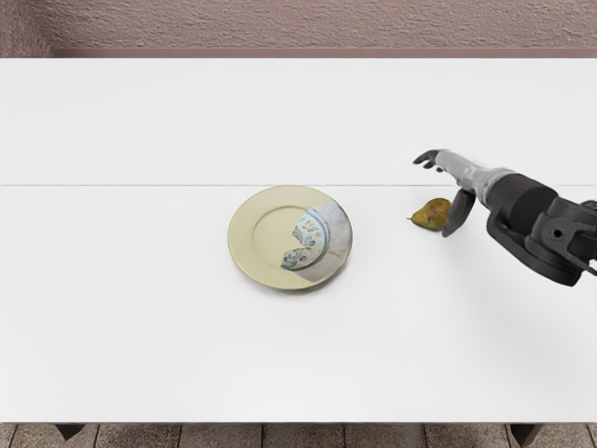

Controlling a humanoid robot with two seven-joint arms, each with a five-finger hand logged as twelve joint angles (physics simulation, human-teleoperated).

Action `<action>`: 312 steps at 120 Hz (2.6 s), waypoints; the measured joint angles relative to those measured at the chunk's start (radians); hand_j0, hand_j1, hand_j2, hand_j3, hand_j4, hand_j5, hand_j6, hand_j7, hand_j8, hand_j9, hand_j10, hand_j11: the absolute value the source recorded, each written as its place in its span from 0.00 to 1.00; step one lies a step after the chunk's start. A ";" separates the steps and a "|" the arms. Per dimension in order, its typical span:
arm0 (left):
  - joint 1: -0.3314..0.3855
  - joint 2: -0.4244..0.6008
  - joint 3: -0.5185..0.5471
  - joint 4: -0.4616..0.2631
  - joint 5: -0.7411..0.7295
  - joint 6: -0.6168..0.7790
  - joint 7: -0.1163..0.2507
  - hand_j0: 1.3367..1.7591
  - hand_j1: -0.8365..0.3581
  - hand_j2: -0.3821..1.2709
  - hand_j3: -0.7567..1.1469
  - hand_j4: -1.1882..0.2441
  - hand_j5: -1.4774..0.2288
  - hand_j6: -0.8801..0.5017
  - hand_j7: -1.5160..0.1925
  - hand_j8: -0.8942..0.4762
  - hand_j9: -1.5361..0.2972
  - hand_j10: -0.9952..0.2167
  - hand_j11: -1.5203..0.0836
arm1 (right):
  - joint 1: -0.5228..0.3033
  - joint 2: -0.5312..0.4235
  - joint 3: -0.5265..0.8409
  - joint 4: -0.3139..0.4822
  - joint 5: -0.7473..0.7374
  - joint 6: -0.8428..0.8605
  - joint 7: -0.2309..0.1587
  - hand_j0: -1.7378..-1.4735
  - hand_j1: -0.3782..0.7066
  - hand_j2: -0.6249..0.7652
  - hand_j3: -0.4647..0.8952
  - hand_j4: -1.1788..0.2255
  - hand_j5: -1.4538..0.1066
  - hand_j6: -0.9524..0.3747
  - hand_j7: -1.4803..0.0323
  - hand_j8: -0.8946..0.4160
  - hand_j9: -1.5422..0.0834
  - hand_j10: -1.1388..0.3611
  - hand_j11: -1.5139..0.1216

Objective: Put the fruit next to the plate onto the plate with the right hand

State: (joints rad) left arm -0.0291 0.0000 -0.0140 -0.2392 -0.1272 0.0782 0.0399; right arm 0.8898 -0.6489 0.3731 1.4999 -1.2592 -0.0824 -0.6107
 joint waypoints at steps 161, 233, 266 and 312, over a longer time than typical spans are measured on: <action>0.000 0.000 0.000 0.000 0.000 0.000 0.000 0.76 0.99 0.23 0.40 0.83 0.87 0.64 0.89 0.65 0.84 0.82 0.95 | -0.025 0.123 -0.053 -0.145 -0.006 -0.122 -0.001 0.31 0.56 0.45 0.34 0.48 0.52 0.34 0.55 0.36 0.55 0.43 0.53; 0.000 0.000 0.000 0.000 0.000 0.000 0.000 0.76 0.99 0.23 0.40 0.83 0.87 0.64 0.89 0.65 0.84 0.82 0.95 | -0.012 0.101 0.017 -0.107 0.067 -0.058 0.000 0.31 0.56 0.55 0.34 0.44 0.45 0.29 0.49 0.35 0.49 0.42 0.47; 0.000 0.000 0.000 0.000 0.000 0.000 0.000 0.76 0.99 0.23 0.40 0.83 0.87 0.64 0.89 0.65 0.84 0.82 0.95 | -0.009 0.099 0.079 -0.082 0.078 -0.030 0.000 0.30 0.57 0.56 0.34 0.44 0.45 0.30 0.49 0.35 0.49 0.43 0.47; 0.000 0.000 0.000 0.000 0.000 0.000 0.000 0.76 0.99 0.23 0.40 0.83 0.87 0.64 0.89 0.65 0.84 0.82 0.95 | 0.001 0.115 0.143 -0.053 0.094 -0.008 0.000 0.31 0.57 0.55 0.34 0.44 0.45 0.31 0.49 0.36 0.50 0.44 0.47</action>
State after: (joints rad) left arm -0.0291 0.0000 -0.0139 -0.2393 -0.1272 0.0782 0.0404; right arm 0.8908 -0.5335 0.5160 1.4472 -1.1655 -0.0906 -0.6108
